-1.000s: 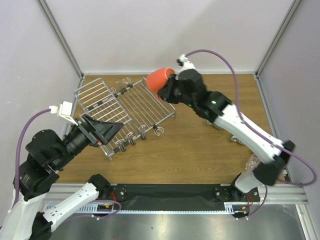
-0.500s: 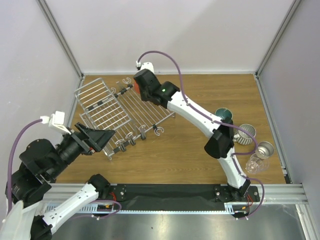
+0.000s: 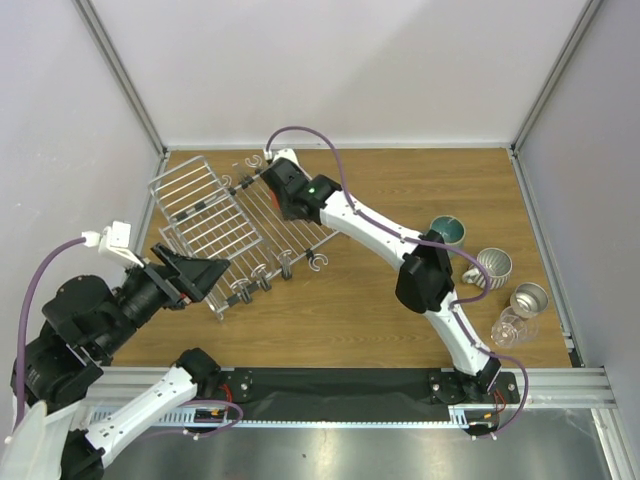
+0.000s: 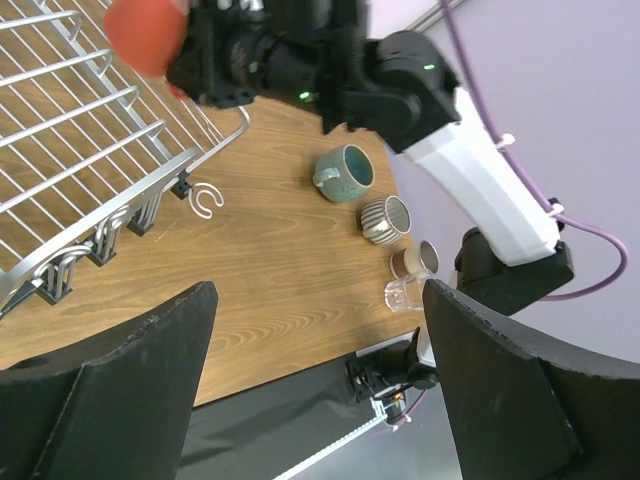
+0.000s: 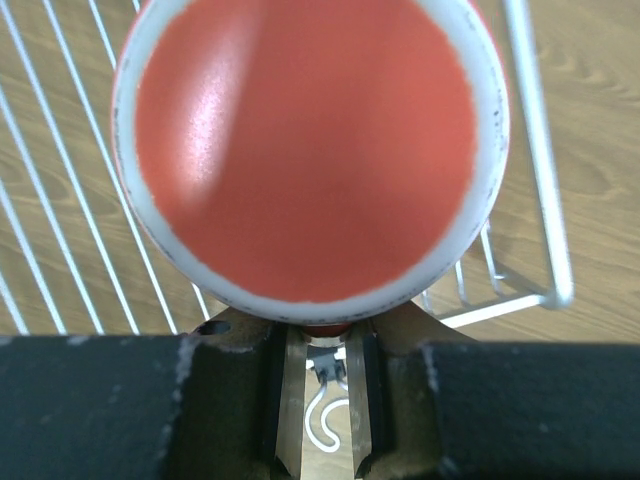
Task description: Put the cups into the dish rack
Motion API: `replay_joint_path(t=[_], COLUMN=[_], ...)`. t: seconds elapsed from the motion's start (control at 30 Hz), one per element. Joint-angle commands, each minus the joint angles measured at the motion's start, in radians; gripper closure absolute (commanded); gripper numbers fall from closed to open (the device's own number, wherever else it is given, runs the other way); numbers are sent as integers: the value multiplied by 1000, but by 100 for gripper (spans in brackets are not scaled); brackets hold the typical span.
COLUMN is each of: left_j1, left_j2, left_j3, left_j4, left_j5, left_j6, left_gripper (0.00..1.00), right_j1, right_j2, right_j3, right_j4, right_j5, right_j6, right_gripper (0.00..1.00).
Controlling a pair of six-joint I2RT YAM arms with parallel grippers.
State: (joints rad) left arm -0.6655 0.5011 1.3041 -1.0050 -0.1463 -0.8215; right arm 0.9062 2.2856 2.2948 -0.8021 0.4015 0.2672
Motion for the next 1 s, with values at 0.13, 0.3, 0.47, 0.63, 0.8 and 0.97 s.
replay_joint_path(t=[0.13, 0.3, 0.47, 0.63, 0.8, 0.97], left_j1=[-2, -3, -2, -2, -3, -2], left_j2=[45, 48, 43, 39, 36, 36], left_j3=[35, 31, 27, 27, 29, 29], left_j4=[16, 22, 29, 22, 20, 14], left_j5=[8, 8, 13, 11, 16, 19], left_j6=[-15, -21, -27, -30, -27, -28], left_gripper=[10, 10, 10, 10, 10, 10], right_j1=[5, 5, 7, 7, 11, 11], right_j2=[46, 86, 109, 124, 129, 121], right_j3=[6, 5, 5, 9, 6, 9], right_j4=[109, 109, 109, 103, 86, 75], right_j5=[-33, -56, -49, -44, -52, -58], right_j6=[-25, -25, -22, -22, -26, -20], right_gripper=[100, 100, 100, 93, 72, 54])
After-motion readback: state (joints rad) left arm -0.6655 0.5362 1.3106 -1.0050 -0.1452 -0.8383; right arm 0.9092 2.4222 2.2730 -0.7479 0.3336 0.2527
